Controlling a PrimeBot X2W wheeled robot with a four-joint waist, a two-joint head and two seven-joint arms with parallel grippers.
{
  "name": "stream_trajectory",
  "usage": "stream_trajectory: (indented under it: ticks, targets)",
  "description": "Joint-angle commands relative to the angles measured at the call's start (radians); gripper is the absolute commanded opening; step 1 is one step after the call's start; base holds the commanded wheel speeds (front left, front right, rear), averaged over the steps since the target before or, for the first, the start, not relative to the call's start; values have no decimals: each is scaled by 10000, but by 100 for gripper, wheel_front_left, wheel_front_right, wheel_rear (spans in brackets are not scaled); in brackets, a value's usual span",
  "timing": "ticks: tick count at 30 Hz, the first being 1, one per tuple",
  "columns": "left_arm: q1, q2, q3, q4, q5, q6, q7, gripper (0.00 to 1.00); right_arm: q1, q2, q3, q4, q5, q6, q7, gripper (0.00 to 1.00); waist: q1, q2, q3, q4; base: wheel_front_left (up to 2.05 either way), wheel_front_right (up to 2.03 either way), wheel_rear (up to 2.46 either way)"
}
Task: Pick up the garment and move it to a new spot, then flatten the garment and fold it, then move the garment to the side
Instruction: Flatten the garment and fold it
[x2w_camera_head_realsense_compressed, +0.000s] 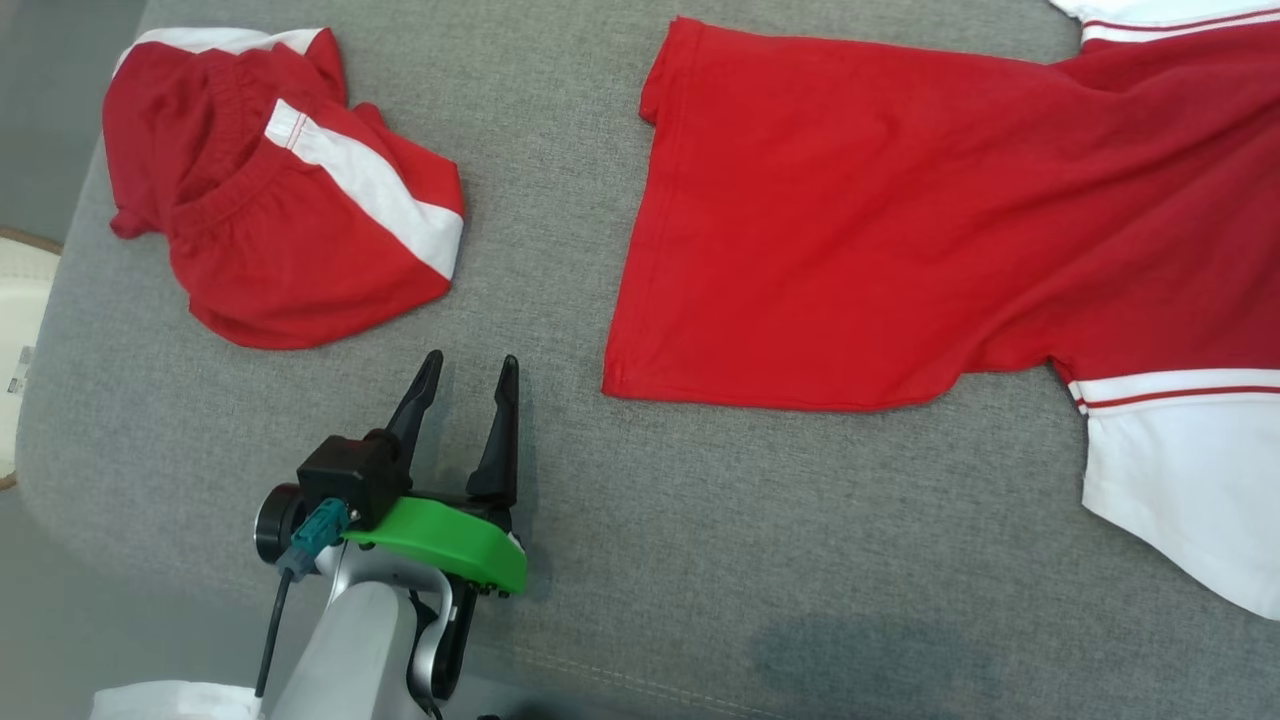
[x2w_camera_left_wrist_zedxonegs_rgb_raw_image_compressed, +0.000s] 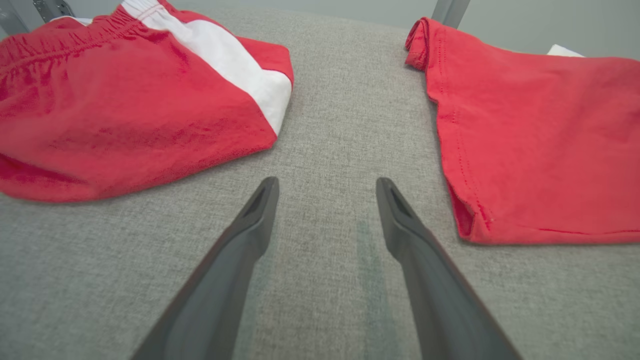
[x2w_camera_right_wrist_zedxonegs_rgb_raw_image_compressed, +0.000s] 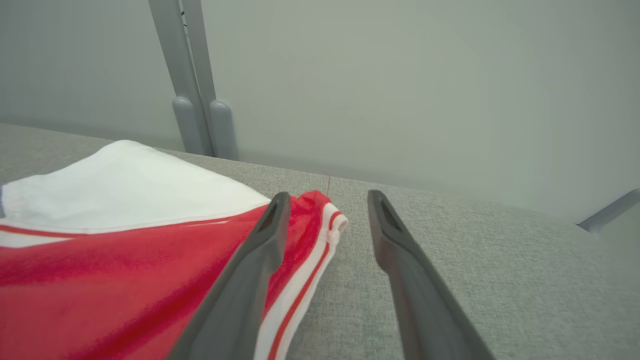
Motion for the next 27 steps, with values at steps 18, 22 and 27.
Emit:
stream_trajectory:
  ticks: [18, 22, 27]
  targets:
    - [999, 31, 1199, 734, 927, -101, 3, 100, 5300, 3884, -2073, -5479, -1517, -14, -34, 100, -1, 0, -2546, -2445, 0, 0, 0]
    - [1286, 34, 1568, 788, 1099, -84, 3, 100, 6506, 4115, -1799, -6341, -973, -14, -35, 100, -1, 0, -2977, -2756, 0, 0, 0]
    - [1681, 28, 2082, 758, 1201, -16, 3, 100, 7813, 4430, -1573, -7195, -596, -14, -32, 100, -1, 0, -3476, -3053, 0, 0, 0]
